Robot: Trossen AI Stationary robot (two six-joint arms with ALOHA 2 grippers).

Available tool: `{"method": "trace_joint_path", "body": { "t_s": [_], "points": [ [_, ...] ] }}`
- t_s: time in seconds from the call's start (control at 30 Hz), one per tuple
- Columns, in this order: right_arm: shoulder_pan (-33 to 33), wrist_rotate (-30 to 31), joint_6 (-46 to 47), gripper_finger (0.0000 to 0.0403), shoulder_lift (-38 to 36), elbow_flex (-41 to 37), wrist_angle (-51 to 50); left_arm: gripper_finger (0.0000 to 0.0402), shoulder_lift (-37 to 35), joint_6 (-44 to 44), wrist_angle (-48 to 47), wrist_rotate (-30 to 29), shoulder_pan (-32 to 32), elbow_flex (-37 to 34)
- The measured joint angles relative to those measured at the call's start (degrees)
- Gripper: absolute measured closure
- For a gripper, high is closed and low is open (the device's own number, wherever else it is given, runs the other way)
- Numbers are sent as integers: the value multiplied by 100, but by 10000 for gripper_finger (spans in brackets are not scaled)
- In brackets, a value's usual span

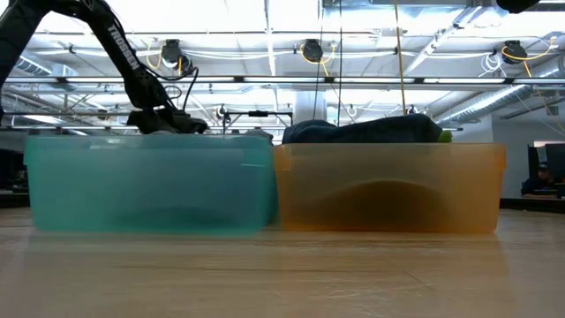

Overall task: Pick & Place hat
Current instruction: Put the left gray cap into the blue bin

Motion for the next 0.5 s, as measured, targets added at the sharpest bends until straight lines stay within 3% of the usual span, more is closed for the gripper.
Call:
{"method": "trace_joint_path", "body": {
  "t_s": [0.27, 0.5],
  "points": [
    [0, 9, 35, 122, 0, 0, 8, 389, -159, -499, 12, -104, 24, 7],
    [0, 11, 39, 122, 0, 0, 8, 392, -1137, -654, -2, -362, 62, 3]
  ]
}}
